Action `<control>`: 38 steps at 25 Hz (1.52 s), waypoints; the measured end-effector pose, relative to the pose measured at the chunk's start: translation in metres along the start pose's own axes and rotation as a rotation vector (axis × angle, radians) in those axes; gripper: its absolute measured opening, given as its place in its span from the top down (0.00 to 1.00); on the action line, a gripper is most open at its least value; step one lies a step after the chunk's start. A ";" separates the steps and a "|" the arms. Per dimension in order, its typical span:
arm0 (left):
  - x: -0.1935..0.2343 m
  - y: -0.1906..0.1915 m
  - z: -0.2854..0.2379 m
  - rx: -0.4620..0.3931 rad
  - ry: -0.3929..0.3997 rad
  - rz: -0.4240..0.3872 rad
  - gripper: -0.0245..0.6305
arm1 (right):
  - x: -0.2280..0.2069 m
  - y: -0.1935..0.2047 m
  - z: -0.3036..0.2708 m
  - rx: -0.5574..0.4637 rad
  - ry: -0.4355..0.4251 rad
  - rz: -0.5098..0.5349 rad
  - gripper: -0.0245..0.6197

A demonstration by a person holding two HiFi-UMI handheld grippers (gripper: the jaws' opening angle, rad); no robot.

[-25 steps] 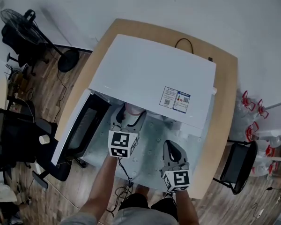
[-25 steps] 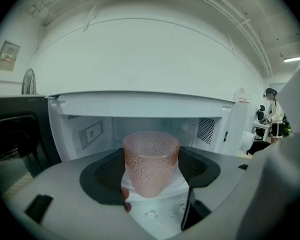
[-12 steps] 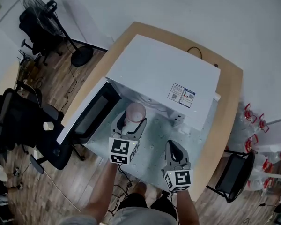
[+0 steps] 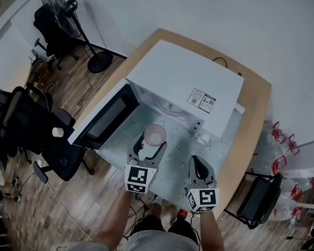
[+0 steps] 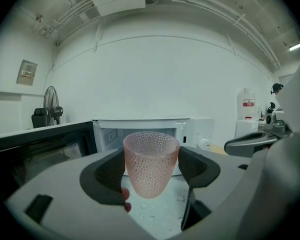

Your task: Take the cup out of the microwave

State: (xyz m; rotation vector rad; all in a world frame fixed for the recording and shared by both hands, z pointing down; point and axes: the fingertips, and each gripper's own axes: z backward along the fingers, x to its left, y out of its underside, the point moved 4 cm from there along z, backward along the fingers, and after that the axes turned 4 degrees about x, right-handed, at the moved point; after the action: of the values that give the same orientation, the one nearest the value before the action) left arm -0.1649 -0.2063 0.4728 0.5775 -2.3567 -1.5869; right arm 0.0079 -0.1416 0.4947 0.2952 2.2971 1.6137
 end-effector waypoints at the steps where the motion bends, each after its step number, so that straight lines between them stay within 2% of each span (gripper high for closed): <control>1: -0.005 0.000 0.005 0.001 0.000 -0.001 0.43 | -0.001 0.000 0.004 -0.002 -0.001 0.003 0.93; 11: -0.059 0.016 0.044 0.015 0.006 -0.005 0.43 | -0.020 0.004 0.053 -0.038 0.019 0.014 0.93; 20: -0.111 0.034 0.073 0.018 0.048 -0.008 0.43 | -0.034 0.019 0.100 -0.055 0.052 0.023 0.93; 29: -0.161 0.058 0.083 0.035 0.113 -0.016 0.43 | -0.049 0.046 0.145 -0.044 0.099 0.009 0.93; 38: -0.209 0.100 0.082 0.071 0.179 -0.011 0.43 | -0.067 0.089 0.179 -0.008 0.134 -0.006 0.93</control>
State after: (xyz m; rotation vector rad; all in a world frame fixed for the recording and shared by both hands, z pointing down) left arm -0.0304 -0.0111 0.5379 0.7163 -2.2875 -1.3974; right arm 0.1354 0.0220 0.5319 0.1829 2.3853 1.6866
